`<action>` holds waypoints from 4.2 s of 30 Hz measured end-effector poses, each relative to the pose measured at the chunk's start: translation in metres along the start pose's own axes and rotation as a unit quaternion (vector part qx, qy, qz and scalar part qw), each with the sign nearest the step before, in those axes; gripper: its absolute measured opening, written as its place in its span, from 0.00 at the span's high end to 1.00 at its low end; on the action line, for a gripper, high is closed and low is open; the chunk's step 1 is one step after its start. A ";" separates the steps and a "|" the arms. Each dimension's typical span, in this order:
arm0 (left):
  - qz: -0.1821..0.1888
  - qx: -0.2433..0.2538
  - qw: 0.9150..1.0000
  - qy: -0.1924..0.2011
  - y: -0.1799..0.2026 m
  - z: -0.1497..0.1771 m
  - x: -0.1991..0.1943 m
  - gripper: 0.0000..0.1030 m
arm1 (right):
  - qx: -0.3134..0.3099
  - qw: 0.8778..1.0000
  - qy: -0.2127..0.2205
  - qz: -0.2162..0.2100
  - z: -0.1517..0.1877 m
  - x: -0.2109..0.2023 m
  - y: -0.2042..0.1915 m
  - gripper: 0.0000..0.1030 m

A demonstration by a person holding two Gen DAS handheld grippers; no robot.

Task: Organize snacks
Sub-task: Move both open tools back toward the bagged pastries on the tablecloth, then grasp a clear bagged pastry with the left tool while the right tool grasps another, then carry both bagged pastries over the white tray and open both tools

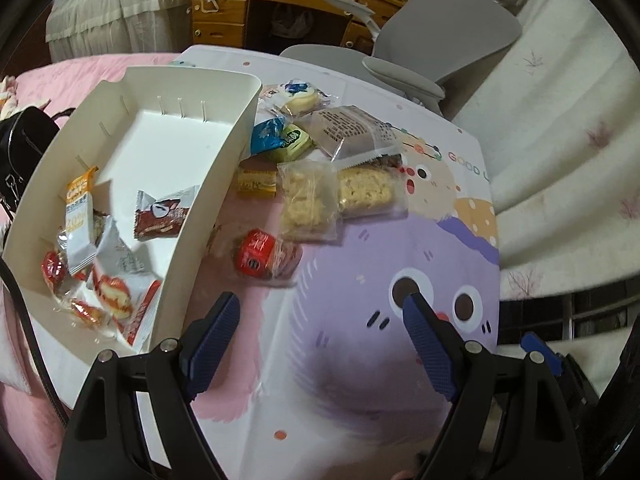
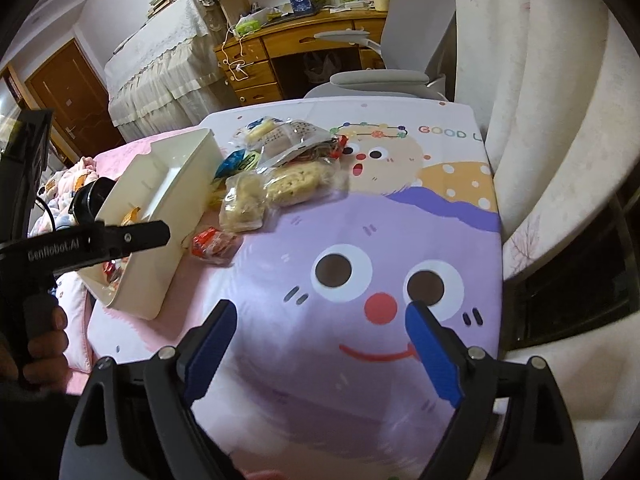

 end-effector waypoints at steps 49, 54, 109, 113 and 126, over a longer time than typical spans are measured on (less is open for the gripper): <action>-0.027 -0.105 0.993 -0.037 -0.020 -0.091 0.127 0.63 | -0.166 0.984 0.062 -0.020 -0.114 0.160 -0.031 0.13; -0.028 -0.110 0.993 -0.030 -0.029 -0.093 0.116 0.63 | -0.164 0.985 0.056 -0.021 -0.117 0.170 -0.036 0.13; -0.014 -0.067 0.998 0.005 -0.046 0.047 -0.004 0.64 | -0.154 0.987 -0.035 0.024 0.001 0.111 -0.066 0.21; -0.016 -0.043 0.999 0.010 -0.049 0.064 -0.021 0.64 | -0.140 0.989 -0.045 0.004 0.020 0.097 -0.074 0.21; 0.002 0.020 0.999 0.045 -0.088 0.073 -0.075 0.64 | -0.150 0.984 -0.059 -0.071 0.039 0.046 -0.148 0.21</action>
Point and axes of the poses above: each gripper's, at about its wrist camera, not at the fingertips, and x roughly the way its jaws point, y to its right, z to its underside, the point moved 2 cm from there along x, roughly the way its jaws point, and after that the axes turned 7 degrees about -y, right-handed, at the moved point
